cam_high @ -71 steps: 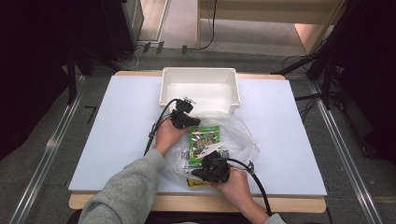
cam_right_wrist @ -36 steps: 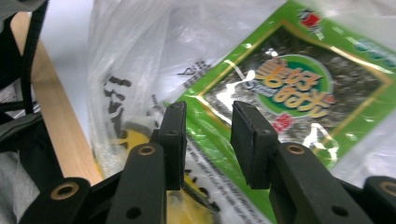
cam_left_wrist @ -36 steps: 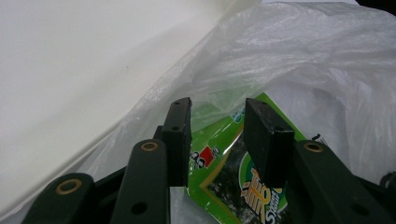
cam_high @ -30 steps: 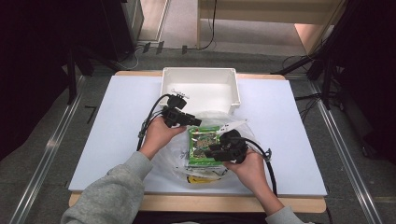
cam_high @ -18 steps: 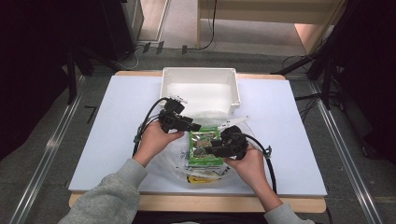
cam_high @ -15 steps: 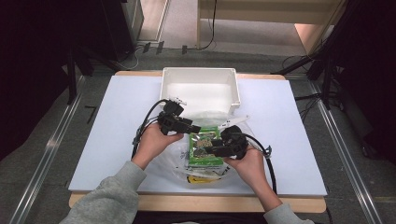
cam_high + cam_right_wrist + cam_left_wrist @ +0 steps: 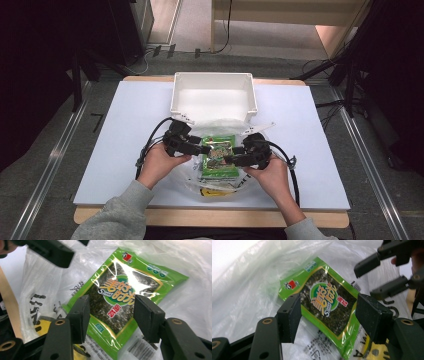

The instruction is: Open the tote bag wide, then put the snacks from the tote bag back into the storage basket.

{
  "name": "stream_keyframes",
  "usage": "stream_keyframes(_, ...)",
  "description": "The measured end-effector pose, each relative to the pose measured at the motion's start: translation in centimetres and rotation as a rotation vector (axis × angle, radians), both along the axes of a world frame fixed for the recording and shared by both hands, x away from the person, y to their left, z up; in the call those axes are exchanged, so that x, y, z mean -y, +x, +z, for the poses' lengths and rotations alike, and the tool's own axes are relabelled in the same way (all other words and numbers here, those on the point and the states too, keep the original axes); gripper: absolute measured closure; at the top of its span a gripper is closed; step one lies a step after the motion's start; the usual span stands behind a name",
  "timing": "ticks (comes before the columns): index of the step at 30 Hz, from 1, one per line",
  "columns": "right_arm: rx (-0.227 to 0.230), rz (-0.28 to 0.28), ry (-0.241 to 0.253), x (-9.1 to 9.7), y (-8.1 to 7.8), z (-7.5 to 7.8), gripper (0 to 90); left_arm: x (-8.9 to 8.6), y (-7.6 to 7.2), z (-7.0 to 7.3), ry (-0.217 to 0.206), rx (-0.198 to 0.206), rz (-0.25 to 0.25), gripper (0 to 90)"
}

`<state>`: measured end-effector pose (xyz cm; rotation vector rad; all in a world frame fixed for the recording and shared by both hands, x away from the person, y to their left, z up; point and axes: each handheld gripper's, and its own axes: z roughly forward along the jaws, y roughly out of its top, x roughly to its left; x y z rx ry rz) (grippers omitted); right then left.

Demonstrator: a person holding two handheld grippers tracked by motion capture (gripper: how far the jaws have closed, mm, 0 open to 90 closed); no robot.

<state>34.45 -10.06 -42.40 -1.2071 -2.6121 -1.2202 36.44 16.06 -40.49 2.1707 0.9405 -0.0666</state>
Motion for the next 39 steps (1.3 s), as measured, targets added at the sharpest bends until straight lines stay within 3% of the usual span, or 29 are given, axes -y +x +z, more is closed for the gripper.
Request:
stream_keyframes(17,0.008,-0.036,-0.002,1.1,0.1,-0.2,48.5,0.0,-2.3,-0.6,-0.003,0.011,-0.032,36.0)
stream_keyframes(19,0.007,-0.034,-0.007,1.1,0.1,-0.3,48.6,-0.1,-2.3,-0.7,-0.020,0.007,-0.028,36.3)
stream_keyframes(24,-0.005,-0.042,-0.018,1.1,0.3,-0.7,48.9,-0.5,-2.5,-0.9,-0.060,0.015,-0.012,44.8)
stream_keyframes(29,-0.009,-0.049,-0.011,1.2,0.4,-0.9,48.9,-0.3,-2.6,-1.2,-0.049,0.023,-0.006,50.8)
stream_keyframes(36,-0.004,-0.048,-0.013,1.2,0.5,-1.1,48.9,0.4,-2.9,-1.9,-0.019,0.016,-0.025,74.1)
stream_keyframes(39,-0.005,-0.051,-0.015,1.2,0.5,-1.1,48.9,0.7,-2.7,-2.2,-0.015,-0.019,-0.022,83.3)
